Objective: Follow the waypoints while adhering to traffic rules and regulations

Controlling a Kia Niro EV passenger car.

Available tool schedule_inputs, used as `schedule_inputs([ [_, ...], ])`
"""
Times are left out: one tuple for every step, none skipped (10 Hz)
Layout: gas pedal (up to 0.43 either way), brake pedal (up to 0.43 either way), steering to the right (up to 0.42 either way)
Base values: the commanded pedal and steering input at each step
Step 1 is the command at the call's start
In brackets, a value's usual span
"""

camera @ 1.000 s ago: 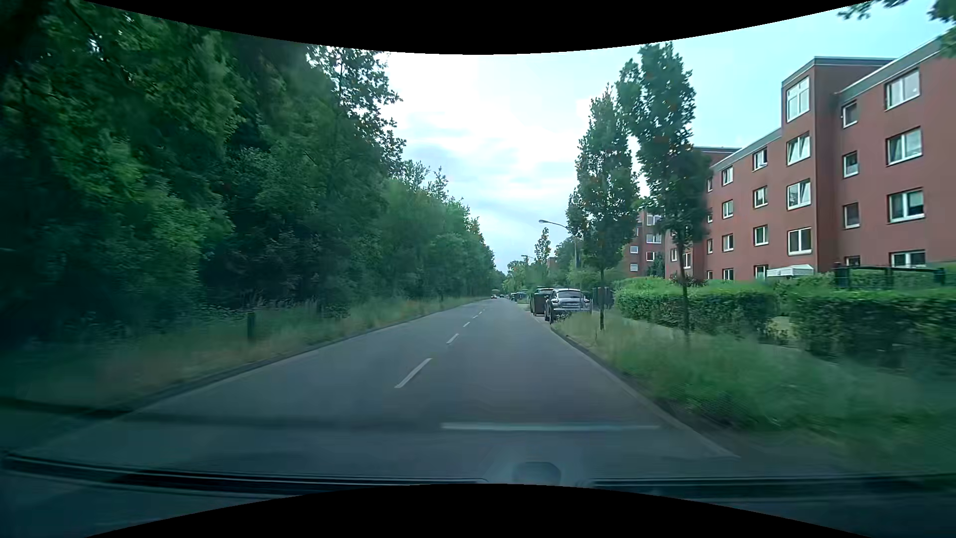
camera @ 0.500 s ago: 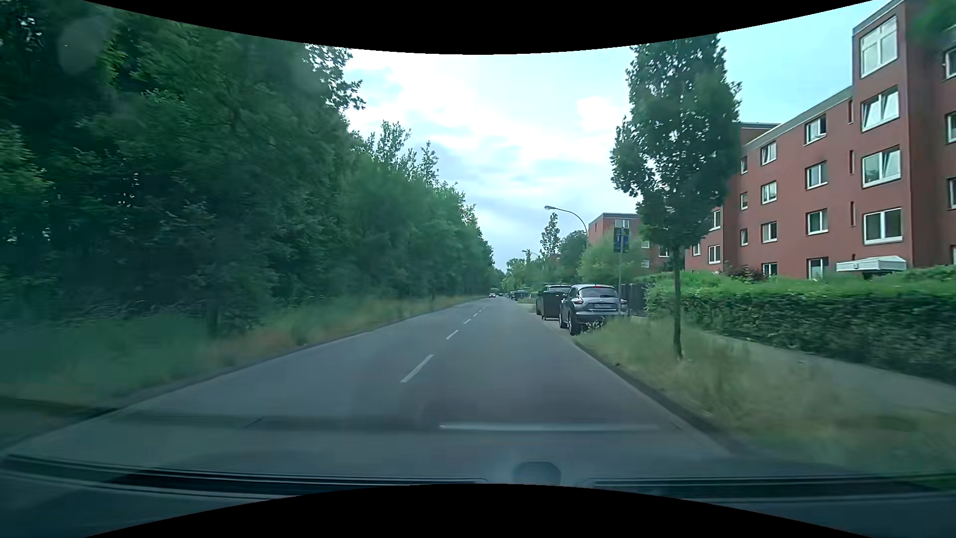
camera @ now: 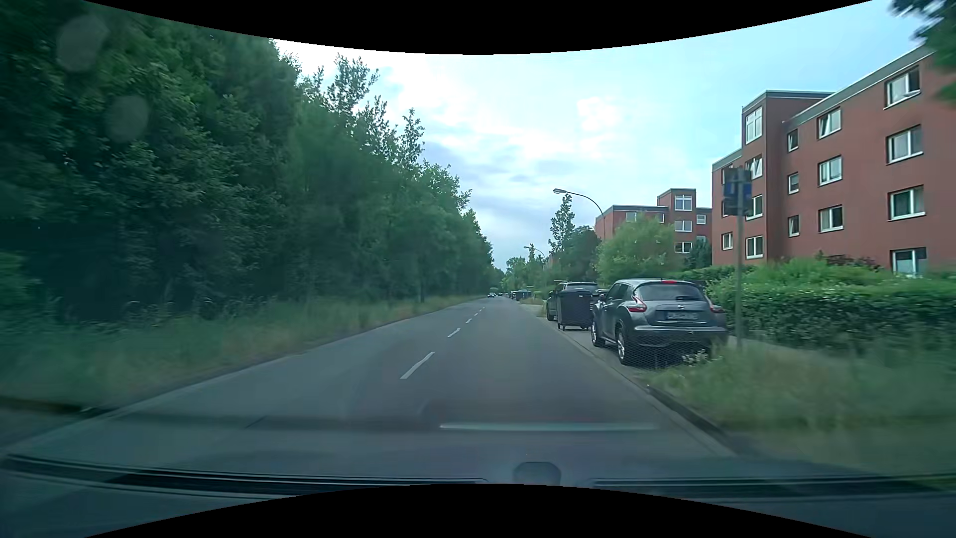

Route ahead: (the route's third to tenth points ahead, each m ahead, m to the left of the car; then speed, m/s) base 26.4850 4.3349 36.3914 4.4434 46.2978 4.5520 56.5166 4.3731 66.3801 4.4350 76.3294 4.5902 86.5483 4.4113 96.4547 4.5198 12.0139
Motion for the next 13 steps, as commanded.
schedule_inputs([
  [0.169,0.0,0.003],
  [0.169,0.0,0.005],
  [0.169,0.0,0.005],
  [0.169,0.0,0.004],
  [0.169,0.0,0.004],
  [0.169,0.0,0.003],
  [0.169,0.0,0.0],
  [0.169,0.0,-0.001],
  [0.169,0.0,-0.001],
  [0.169,0.0,0.0],
  [0.169,0.0,0.0],
  [0.169,0.0,-0.001],
  [0.169,0.0,0.0],
])
